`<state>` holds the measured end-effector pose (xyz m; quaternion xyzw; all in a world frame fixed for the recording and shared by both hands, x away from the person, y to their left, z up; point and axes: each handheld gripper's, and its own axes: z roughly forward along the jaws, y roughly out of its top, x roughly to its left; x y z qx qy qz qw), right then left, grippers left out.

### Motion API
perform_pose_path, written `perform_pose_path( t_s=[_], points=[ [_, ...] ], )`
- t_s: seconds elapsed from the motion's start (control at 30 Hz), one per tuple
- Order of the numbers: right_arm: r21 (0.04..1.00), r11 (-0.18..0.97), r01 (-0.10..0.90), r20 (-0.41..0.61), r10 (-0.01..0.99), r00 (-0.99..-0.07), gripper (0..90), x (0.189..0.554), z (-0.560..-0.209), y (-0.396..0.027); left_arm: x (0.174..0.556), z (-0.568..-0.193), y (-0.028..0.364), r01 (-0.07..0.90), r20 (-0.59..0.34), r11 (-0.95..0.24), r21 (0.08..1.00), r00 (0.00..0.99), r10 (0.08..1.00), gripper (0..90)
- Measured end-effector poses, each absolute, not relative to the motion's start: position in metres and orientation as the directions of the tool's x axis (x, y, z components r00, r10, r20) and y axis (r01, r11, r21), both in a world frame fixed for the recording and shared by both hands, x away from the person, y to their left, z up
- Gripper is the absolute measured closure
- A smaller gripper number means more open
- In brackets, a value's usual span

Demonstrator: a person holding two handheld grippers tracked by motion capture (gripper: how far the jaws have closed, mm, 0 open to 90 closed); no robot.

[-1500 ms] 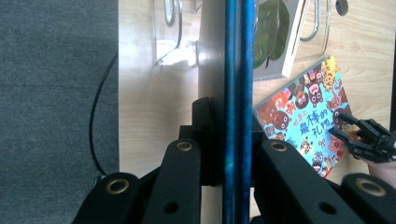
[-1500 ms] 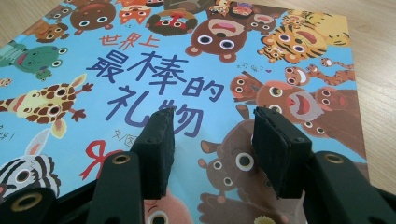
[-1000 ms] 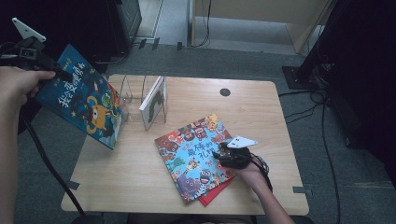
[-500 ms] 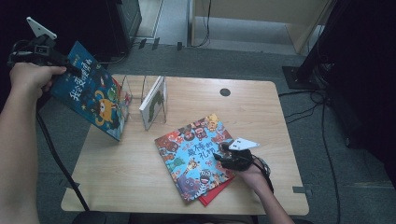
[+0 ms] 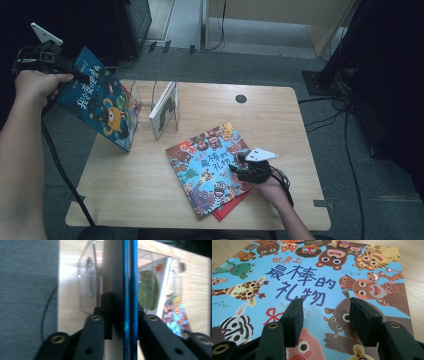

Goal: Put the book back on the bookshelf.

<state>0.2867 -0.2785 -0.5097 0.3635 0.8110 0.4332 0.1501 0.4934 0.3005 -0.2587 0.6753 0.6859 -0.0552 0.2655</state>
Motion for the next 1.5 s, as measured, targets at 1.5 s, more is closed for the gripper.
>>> perform_pose_path(
  t_s=[1.5],
  points=[
    [0.776, 0.372, 0.509, 0.11, 0.715, -0.69, 47.3, 0.298, -0.501, -0.293, 0.383, -0.211, 0.265, 0.868, -0.388, -0.061, 0.493, 0.281, 0.878, 49.8]
  ],
)
